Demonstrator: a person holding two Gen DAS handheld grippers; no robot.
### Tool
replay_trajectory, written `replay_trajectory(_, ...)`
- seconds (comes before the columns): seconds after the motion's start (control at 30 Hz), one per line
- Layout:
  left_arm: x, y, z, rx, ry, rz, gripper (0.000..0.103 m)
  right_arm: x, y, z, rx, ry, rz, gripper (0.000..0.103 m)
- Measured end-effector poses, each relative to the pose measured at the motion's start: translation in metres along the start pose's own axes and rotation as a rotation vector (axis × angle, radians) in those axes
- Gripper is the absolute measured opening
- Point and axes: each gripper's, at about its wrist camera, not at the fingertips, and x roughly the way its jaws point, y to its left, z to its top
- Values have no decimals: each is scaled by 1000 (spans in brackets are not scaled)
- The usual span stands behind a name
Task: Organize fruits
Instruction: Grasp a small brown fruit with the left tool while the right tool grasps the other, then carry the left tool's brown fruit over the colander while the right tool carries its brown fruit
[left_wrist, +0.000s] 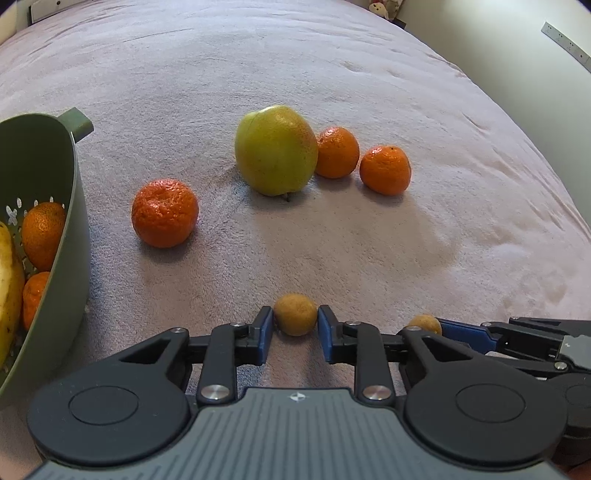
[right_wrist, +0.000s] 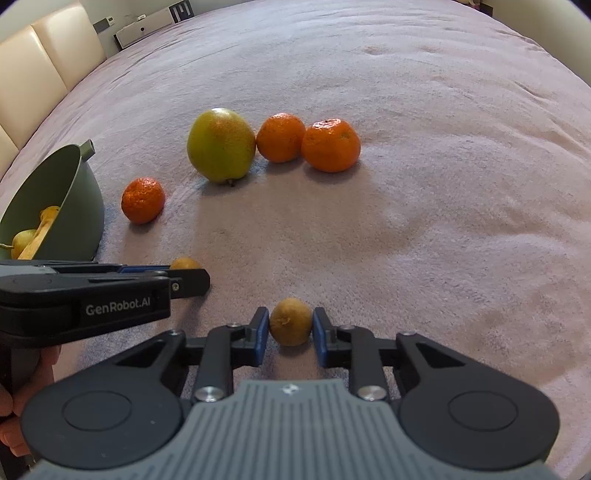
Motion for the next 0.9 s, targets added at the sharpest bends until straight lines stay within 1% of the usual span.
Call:
replay_trajectory(0.2,-2,-5,0,28,-2,16,28,0,0,0,-3,0,-1,22)
replay_trajectory(0.5,-17,-13,1,67,-27,26,28,-6,3,0,-10,-15,8,22)
replay_trajectory(0.77,-36,-14,2,84,-48,74,28,-21,8,3,-23,-60,17,22)
replay_trajectory(0.9,-50,-15,3,98,-72,91,28,-34,13,5,-38,-98,24,22)
